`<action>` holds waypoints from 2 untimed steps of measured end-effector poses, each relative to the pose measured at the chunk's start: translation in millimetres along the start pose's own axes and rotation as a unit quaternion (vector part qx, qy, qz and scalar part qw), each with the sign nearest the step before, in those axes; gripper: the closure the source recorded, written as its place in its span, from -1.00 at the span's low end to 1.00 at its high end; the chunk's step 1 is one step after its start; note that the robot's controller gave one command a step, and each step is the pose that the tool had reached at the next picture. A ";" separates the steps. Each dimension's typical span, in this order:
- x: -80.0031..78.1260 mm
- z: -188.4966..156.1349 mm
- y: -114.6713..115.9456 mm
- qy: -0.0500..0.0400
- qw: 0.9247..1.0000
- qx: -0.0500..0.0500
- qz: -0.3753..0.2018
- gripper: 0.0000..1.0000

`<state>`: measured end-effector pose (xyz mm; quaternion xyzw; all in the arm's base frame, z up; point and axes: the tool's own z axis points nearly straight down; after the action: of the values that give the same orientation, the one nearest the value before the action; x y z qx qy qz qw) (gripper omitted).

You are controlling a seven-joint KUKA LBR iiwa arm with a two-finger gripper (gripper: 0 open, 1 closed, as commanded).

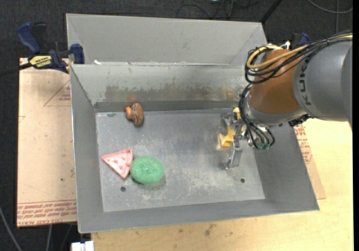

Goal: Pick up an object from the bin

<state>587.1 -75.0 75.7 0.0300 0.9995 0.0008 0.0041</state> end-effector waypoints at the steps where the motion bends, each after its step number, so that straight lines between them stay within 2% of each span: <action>1: -49.9 6.1 23.0 0.002 1.000 0.000 0.006 1.00; 2: -49.8 6.2 23.0 0.002 1.000 0.001 0.006 -1.00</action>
Offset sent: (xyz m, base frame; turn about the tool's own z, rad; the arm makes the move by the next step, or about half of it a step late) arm 0.0000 0.0000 0.0000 0.0000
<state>638.3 -55.0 69.9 0.0364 0.9993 0.0002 0.0018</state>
